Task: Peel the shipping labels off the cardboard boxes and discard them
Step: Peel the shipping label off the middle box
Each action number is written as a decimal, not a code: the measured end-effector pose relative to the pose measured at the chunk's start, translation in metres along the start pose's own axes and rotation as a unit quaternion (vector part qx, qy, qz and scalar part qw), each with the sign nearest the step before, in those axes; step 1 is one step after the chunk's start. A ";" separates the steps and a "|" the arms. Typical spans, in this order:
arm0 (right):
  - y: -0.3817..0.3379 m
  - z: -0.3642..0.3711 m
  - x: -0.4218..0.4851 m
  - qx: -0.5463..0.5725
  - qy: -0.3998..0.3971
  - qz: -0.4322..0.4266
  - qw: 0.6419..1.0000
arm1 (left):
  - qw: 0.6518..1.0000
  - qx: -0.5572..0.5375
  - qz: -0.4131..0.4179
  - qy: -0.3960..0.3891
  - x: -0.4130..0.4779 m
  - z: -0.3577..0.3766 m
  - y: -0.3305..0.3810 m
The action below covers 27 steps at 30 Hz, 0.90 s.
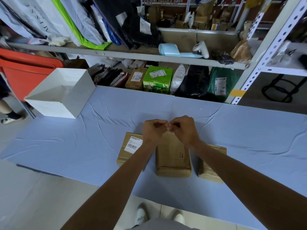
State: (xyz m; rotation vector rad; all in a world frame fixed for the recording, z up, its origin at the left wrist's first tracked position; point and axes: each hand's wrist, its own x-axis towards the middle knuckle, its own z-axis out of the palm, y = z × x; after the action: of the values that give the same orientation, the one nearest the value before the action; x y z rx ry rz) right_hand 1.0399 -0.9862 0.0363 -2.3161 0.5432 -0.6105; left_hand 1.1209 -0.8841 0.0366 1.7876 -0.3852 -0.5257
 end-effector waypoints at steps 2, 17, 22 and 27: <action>-0.002 0.000 0.000 0.018 0.005 0.008 1.000 | 1.000 -0.013 -0.015 0.009 0.002 0.001 0.002; -0.001 0.005 -0.009 0.166 0.006 0.092 0.982 | 0.997 -0.069 -0.024 -0.034 -0.005 -0.016 -0.006; -0.002 0.006 -0.007 0.184 -0.012 0.136 0.973 | 0.996 -0.080 -0.008 -0.030 -0.011 -0.019 -0.009; -0.004 0.012 -0.006 0.171 -0.044 0.103 0.979 | 0.999 -0.043 -0.015 -0.010 -0.016 -0.021 -0.009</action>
State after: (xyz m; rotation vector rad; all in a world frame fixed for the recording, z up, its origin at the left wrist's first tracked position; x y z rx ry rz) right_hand 1.0426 -0.9739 0.0291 -1.9250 0.5778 -0.4602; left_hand 1.1186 -0.8557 0.0347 1.7088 -0.3458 -0.5741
